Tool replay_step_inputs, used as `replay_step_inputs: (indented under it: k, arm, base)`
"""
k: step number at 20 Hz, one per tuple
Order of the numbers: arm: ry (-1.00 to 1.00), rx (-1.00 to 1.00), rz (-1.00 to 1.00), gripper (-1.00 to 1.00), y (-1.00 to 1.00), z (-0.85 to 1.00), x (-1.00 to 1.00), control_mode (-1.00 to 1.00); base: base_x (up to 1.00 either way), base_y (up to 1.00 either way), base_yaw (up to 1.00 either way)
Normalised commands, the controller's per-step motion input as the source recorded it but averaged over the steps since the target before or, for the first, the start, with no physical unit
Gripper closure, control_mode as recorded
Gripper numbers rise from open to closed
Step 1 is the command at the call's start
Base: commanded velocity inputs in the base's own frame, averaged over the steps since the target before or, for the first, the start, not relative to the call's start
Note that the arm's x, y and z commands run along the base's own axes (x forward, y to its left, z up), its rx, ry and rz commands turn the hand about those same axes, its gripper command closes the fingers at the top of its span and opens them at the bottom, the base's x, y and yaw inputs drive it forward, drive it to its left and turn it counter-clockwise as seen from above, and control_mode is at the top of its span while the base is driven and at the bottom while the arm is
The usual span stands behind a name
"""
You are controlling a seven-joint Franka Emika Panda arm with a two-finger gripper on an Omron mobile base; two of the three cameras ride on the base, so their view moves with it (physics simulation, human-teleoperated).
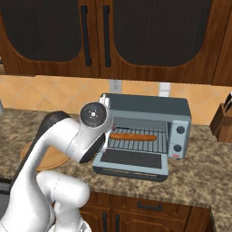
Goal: Pick up the kebab skewer and baguette bread, and place them inside the toaster oven. Close the toaster oven door and start by setting the timer.
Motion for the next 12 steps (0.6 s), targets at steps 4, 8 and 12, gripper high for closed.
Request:
replay_step_inputs:
  k: [4,8,12]
  arm:
    - [0.0,-0.06,-0.13,1.0,-0.43,-0.54,0.06,-1.0]
    - [0.0,0.0,-0.05,1.0,-0.25,-0.49,0.38,-1.0]
    - [0.0,0.0,0.06,1.0,-0.24,-0.34,0.71,-1.0]
  base:
    - [0.0,0.0,0.0]
    - [0.0,0.0,0.0]
    - [0.0,0.0,0.0]
